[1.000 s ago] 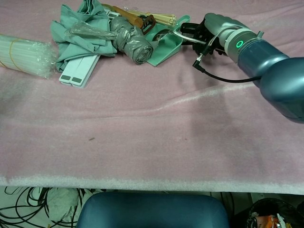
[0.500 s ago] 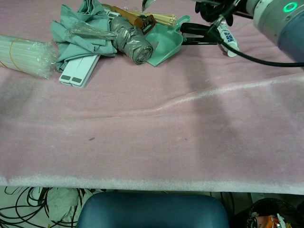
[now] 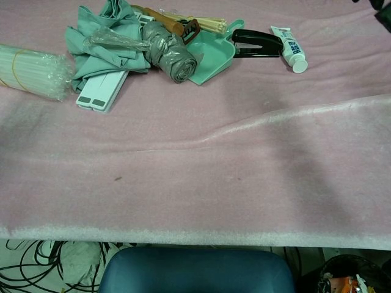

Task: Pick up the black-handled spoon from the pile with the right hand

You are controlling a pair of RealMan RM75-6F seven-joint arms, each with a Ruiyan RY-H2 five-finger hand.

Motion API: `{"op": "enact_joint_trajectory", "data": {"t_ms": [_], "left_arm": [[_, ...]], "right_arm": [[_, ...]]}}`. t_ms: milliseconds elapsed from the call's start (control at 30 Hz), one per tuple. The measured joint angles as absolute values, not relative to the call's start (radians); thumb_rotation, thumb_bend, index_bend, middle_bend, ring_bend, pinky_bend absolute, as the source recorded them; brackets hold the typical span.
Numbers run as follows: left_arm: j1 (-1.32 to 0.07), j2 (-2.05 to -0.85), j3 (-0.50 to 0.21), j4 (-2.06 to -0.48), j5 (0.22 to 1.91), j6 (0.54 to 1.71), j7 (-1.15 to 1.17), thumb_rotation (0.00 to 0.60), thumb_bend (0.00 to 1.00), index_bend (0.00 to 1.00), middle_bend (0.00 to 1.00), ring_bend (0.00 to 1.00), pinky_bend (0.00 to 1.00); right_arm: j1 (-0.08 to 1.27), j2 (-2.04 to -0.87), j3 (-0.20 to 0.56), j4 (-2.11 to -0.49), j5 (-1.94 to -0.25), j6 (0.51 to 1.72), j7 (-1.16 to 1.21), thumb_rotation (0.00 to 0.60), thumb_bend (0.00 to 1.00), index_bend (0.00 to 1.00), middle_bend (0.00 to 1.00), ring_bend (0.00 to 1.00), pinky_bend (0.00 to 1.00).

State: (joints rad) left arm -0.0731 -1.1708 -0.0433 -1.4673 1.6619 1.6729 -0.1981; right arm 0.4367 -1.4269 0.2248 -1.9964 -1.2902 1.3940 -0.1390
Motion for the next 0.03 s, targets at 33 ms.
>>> {"op": "enact_joint_trajectory", "data": {"t_ms": [33], "left_arm": [[-0.073, -1.17, -0.042, -1.467, 1.665, 1.674, -0.199, 0.6, 0.0, 0.0, 0.0, 0.0, 0.0]], "right_arm": [[0.421, -1.416, 0.202, -2.003, -1.316, 1.404, -0.128, 0.6, 1.0, 0.79, 0.73, 0.66, 0.74]]}}
